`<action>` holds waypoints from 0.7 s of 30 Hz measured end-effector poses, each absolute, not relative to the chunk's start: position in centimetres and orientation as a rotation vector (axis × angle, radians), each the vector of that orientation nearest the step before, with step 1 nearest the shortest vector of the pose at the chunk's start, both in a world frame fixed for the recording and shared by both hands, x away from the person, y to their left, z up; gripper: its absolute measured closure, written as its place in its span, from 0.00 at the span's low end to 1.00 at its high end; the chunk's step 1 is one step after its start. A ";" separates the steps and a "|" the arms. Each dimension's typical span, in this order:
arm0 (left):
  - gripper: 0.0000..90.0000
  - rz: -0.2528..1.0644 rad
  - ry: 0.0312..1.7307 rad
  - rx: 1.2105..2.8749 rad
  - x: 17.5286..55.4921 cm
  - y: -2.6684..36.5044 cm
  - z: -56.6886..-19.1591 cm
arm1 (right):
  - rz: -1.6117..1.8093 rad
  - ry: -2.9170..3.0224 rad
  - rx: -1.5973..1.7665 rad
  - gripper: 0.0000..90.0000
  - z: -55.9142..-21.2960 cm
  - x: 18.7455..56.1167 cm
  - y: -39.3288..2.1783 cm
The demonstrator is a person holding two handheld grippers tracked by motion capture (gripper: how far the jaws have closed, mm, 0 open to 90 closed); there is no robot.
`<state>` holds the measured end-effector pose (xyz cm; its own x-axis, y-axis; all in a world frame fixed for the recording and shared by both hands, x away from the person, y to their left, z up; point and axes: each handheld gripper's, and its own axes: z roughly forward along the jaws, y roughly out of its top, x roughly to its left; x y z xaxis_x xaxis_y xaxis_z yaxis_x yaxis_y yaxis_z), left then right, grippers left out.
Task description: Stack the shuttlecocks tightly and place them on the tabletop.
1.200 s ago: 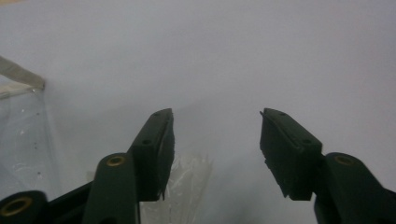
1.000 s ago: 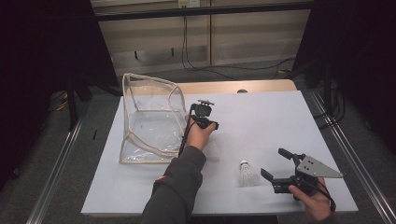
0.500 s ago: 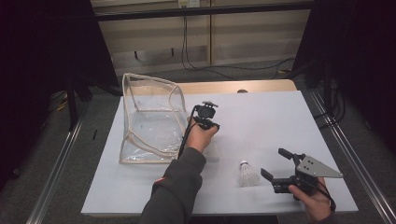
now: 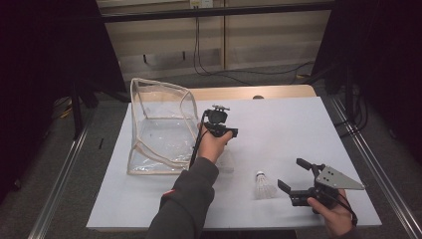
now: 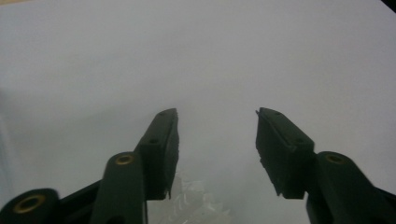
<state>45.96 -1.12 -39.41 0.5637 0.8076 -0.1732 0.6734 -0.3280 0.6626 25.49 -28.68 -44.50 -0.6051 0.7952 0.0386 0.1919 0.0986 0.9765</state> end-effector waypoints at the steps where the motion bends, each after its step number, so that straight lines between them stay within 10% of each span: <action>1: 0.51 0.256 1.188 2.094 46.0 -1.1 -39.4 | 1.537 1.869 0.964 0.03 -44.5 25.5 -28.7; 9: 0.24 0.338 1.329 2.085 46.3 -0.6 -39.9 | 1.538 1.873 0.961 0.03 -44.5 25.5 -28.6; 21: 0.38 0.341 1.429 2.133 46.6 -0.5 -41.0 | 1.538 1.876 0.959 0.03 -44.5 25.5 -28.6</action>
